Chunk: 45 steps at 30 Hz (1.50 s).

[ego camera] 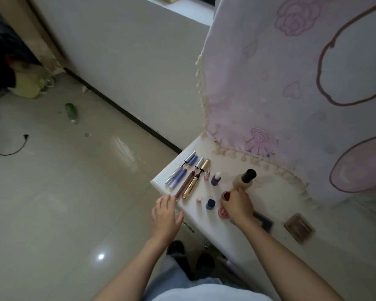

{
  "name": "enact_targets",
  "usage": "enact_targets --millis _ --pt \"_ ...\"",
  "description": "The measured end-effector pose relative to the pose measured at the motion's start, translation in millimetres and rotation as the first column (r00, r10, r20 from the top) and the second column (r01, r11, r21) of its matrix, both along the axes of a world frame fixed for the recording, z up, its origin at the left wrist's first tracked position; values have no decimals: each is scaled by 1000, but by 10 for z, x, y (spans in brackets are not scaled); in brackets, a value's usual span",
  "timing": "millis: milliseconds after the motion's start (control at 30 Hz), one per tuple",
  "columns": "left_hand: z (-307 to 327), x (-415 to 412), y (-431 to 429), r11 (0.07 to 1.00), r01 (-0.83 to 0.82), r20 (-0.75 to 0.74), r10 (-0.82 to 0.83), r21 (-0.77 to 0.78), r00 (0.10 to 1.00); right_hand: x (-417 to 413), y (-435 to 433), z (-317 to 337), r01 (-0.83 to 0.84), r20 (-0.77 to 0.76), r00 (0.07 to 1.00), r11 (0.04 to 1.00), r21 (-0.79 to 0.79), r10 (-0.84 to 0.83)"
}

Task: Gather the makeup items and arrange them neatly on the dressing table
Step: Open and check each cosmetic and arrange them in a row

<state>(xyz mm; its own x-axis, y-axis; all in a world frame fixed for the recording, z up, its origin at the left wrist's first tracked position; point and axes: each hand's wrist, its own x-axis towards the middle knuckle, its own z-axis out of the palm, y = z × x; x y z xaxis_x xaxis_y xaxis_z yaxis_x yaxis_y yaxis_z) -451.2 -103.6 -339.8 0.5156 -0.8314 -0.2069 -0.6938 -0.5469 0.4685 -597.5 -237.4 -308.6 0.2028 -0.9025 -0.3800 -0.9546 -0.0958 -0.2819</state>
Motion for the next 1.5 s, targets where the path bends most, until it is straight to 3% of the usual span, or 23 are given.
enact_targets --millis 300,500,567,700,833,967,1100,1167,1200,1300,1400,1467,1500 --pt "22 67 23 999 27 23 -27 -20 999 -204 37 123 70 148 987 996 -60 -60" --pt "134 103 -73 982 43 77 -29 -186 997 -470 -219 613 268 365 912 946 -183 -188" --pt "226 77 -151 975 49 47 -40 -215 998 -396 -336 682 217 396 905 968 -125 -152" --pt "375 50 -312 951 97 57 -83 -292 995 -221 -445 606 20 280 960 1000 -21 -13" --pt "461 84 -405 931 134 85 -112 -339 990 -189 -462 448 0 223 975 998 -56 13" --pt "571 53 -505 901 151 61 -138 -407 989 -260 -458 540 95 334 941 991 -96 -58" --pt "811 -58 -697 825 221 47 -231 -520 972 -382 -413 1051 151 517 854 979 -135 -60" --pt "1057 -186 -821 818 316 -5 -363 -481 932 -471 -330 1433 121 559 829 981 -153 -15" --pt "1216 -276 -872 821 360 -108 -448 -444 887 -520 -274 1613 89 579 815 983 -163 22" --pt "1712 -558 -1012 809 391 -485 -580 -439 654 -664 -62 2061 21 643 758 980 -198 114" --pt "2034 -784 -1086 781 448 -658 -615 -435 434 -818 98 2270 45 709 694 975 -216 125" --pt "2118 -915 -1093 763 504 -701 -613 -406 364 -918 129 2337 126 820 566 975 -184 82" --pt "2133 -980 -1096 754 530 -713 -610 -388 346 -969 130 2358 172 905 423 978 -115 32"
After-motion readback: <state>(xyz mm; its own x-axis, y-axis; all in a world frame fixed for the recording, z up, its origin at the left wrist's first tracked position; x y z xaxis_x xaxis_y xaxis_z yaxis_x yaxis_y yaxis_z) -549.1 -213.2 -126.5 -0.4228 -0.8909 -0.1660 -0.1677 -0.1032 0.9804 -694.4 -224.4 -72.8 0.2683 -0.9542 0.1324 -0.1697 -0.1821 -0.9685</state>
